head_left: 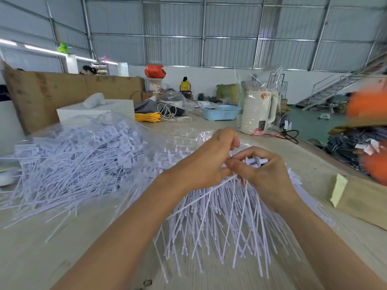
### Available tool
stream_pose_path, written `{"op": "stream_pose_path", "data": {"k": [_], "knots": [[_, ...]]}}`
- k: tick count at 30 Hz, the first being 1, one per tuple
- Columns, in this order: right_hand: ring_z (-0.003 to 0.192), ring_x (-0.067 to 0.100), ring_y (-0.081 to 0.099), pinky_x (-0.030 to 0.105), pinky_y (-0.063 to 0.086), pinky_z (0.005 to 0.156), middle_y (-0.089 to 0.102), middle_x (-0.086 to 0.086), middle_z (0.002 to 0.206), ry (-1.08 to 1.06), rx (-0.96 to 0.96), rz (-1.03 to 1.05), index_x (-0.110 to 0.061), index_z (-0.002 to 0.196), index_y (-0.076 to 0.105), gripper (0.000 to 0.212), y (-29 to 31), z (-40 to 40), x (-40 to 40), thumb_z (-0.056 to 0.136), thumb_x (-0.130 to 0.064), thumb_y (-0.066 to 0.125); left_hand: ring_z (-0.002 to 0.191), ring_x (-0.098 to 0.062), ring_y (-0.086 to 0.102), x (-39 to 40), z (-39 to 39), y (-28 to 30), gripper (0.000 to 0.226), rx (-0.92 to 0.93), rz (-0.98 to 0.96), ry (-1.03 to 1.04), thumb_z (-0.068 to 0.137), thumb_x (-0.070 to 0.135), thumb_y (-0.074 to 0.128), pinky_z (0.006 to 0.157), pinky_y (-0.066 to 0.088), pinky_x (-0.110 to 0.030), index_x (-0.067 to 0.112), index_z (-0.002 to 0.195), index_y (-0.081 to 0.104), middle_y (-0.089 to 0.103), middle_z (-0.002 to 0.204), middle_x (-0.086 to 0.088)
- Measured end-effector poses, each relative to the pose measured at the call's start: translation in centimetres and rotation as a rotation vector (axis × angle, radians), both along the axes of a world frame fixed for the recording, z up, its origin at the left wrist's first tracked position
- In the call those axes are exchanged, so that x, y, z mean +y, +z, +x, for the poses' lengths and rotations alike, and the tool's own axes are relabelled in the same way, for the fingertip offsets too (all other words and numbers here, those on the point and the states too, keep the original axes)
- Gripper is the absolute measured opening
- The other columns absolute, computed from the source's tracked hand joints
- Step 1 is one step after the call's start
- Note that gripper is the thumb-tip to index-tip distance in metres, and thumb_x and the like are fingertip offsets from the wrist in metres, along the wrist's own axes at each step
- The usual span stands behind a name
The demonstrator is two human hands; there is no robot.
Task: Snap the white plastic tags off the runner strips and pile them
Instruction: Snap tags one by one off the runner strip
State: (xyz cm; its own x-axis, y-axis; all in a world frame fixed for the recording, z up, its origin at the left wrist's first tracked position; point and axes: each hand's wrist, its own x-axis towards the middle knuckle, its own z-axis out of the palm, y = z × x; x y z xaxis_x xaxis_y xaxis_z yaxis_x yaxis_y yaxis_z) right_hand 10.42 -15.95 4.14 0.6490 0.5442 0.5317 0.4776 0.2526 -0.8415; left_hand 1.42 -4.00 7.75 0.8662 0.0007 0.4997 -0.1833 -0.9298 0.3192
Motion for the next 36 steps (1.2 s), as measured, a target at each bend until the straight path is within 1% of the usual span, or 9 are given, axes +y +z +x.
{"op": "stream_pose_path", "data": {"k": [3,8,15,18,20,25,29,33,36], "knots": [[0.045,0.014,0.049,0.023,0.042,0.046,0.06,0.005,0.059,-0.06,-0.01,0.006,-0.012,0.064,0.068,0.015,-0.2,0.5,0.1,0.074,-0.007,0.077,0.101,-0.015,0.055,0.0,-0.1,-0.2,0.04,-0.026,0.057,0.035,0.084,0.013,0.069,0.078,0.043,-0.018,0.02,0.105,0.036,0.038,0.11,0.003],[0.046,0.011,0.052,0.021,0.043,0.046,0.06,-0.001,0.059,-0.004,0.03,-0.004,-0.007,0.07,0.067,0.011,-0.4,1.1,-0.1,0.075,-0.003,0.075,0.104,-0.017,0.054,1.0,0.1,-0.7,0.031,-0.128,0.457,0.181,0.089,0.031,0.06,0.086,0.039,-0.03,0.022,0.118,0.062,0.06,0.112,0.003],[0.045,0.013,0.049,0.023,0.043,0.045,0.058,0.004,0.059,0.004,-0.026,0.018,-0.002,0.071,0.061,0.014,-0.8,1.5,-0.1,0.076,0.009,0.067,0.088,-0.022,0.055,1.2,0.5,-1.3,0.024,-0.086,0.388,0.095,0.088,0.017,0.054,0.067,0.04,-0.031,0.011,0.106,0.069,0.062,0.093,-0.006],[0.05,0.011,0.045,0.02,0.039,0.045,0.055,0.014,0.061,-0.037,-0.112,-0.006,-0.002,0.069,0.059,0.014,-1.0,1.3,0.0,0.074,0.008,0.069,0.08,-0.026,0.058,1.5,0.6,-1.5,0.016,-0.04,0.275,0.028,0.085,0.009,0.059,0.069,0.043,-0.035,0.002,0.092,0.071,0.064,0.084,-0.011],[0.053,0.007,0.045,0.017,0.039,0.047,0.055,0.006,0.061,-0.035,-0.145,-0.02,-0.004,0.068,0.06,0.017,-1.1,1.2,0.0,0.073,0.009,0.069,0.075,-0.027,0.06,1.8,0.5,-1.4,0.013,-0.017,0.143,-0.018,0.083,0.007,0.065,0.069,0.046,-0.037,-0.001,0.088,0.072,0.067,0.081,-0.014],[0.061,0.01,0.051,0.019,0.041,0.057,0.058,0.002,0.068,0.054,-0.277,-0.021,-0.006,0.069,0.063,0.025,-0.7,0.8,-0.4,0.068,0.019,0.068,0.055,-0.002,0.057,2.6,0.2,-1.3,0.01,0.037,-0.19,-0.083,0.082,0.008,0.07,0.057,0.049,-0.019,0.0,0.085,0.075,0.071,0.073,-0.007],[0.065,0.017,0.052,0.024,0.041,0.06,0.058,0.011,0.072,0.087,-0.381,-0.004,-0.006,0.07,0.064,0.032,0.0,0.4,-0.6,0.063,0.025,0.067,0.05,-0.008,0.059,3.0,-0.3,-1.4,0.008,0.101,-0.543,-0.208,0.084,0.001,0.065,0.054,0.053,-0.021,-0.002,0.081,0.071,0.069,0.062,0.0],[0.049,0.008,0.054,0.02,0.044,0.044,0.061,0.0,0.064,0.127,-0.166,0.071,-0.004,0.071,0.062,0.024,0.8,0.7,-1.5,0.072,0.02,0.065,0.048,-0.006,0.057,2.9,-0.3,-0.8,0.011,0.121,-0.549,-0.281,0.085,0.0,0.064,0.05,0.049,-0.018,0.007,0.081,0.072,0.068,0.06,0.004],[0.046,0.009,0.052,0.018,0.041,0.041,0.062,-0.006,0.058,-0.085,0.091,0.242,-0.022,0.067,0.058,0.035,2.1,3.3,-4.0,0.081,0.01,0.058,0.047,-0.005,0.056,4.4,-1.0,-1.1,0.013,0.096,-0.576,-0.234,0.083,0.001,0.066,0.049,0.048,-0.016,0.012,0.078,0.072,0.068,0.06,0.004]]}}
